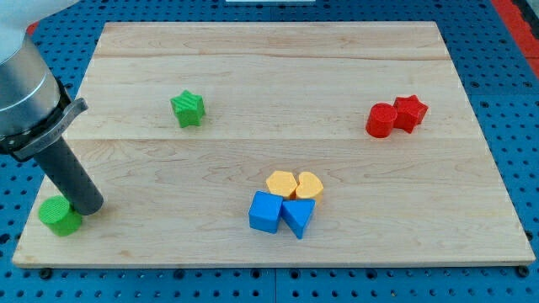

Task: Move green star above to the green circle

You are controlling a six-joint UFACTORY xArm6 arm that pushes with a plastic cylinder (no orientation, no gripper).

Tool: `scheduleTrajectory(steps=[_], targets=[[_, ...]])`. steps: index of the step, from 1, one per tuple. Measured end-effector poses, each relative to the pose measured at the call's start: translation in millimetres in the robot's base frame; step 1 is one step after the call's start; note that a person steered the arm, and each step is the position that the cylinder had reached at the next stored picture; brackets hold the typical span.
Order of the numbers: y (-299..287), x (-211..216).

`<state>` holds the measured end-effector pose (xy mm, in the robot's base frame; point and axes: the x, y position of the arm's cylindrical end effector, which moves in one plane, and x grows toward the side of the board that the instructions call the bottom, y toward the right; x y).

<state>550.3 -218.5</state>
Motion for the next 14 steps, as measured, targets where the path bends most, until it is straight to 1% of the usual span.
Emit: scheduleTrajectory(steps=[2,3,4,5,6,7,8,9,10,11,12,14], targets=[[113.1,-81.5],[159.7,-132.8],[155.2,-195.6],[132.6,-191.9],[131.3,-154.3],[101.9,-138.4],[81.7,-163.1],[57.7,-168.4],[24.9,-164.4],[15.6,-138.9],[22.9,-113.7],[86.0,-108.0]])
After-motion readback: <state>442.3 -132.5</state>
